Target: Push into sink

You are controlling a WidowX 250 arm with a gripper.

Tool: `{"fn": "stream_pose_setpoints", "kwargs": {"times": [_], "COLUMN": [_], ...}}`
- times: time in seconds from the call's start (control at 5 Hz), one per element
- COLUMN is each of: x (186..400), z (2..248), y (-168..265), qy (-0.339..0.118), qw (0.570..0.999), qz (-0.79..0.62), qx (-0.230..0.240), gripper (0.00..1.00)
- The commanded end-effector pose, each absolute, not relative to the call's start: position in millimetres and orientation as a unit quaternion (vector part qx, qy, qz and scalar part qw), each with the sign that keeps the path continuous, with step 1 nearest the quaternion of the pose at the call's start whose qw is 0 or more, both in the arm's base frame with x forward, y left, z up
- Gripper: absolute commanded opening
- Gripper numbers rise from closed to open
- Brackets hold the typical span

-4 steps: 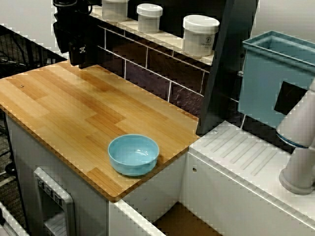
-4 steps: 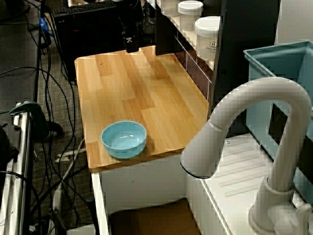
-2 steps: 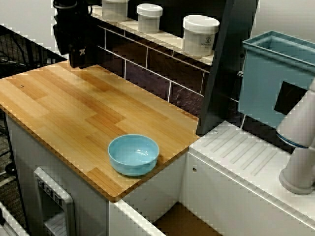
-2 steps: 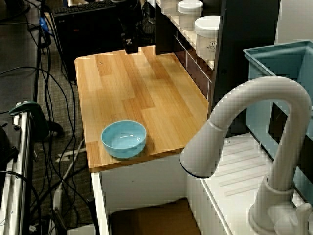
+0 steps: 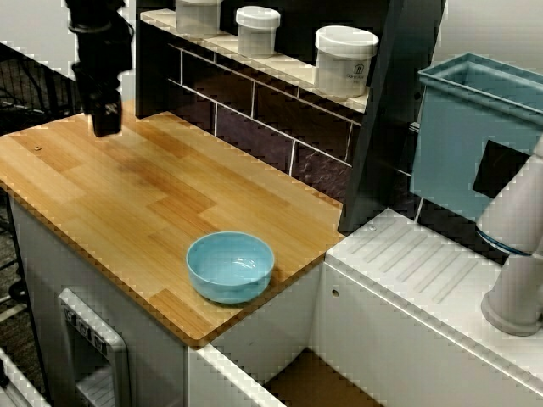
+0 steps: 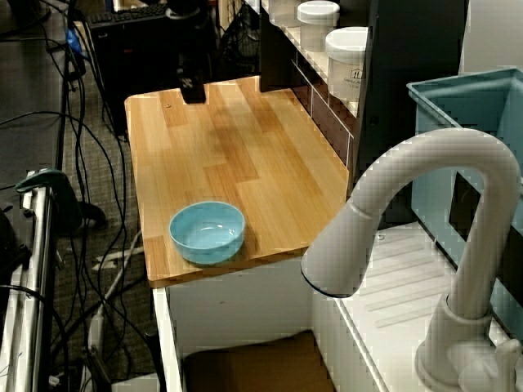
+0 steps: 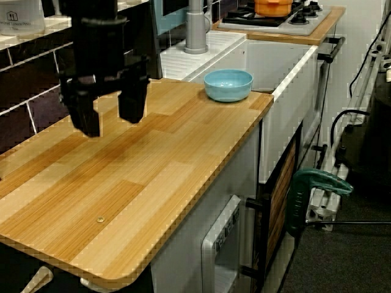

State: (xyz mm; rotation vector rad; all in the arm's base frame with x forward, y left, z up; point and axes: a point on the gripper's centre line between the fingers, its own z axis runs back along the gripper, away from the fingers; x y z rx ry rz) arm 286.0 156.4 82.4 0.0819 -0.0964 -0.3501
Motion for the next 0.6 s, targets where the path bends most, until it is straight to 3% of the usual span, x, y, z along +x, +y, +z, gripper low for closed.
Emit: {"fn": "stream_pose_setpoints", "kwargs": {"times": [0.0,0.2,0.4], "x": [264,260,257], "z": [80,70,68], "y": [139,125,115], "qy": [-0.063,-0.078,-0.093], "qw": [0.983,0.982,0.978], "qz": [-0.137,-0.087,-0.111], "qx": [0.104,0.146,0.151], "gripper": [1.00,1.00,1.00]}}
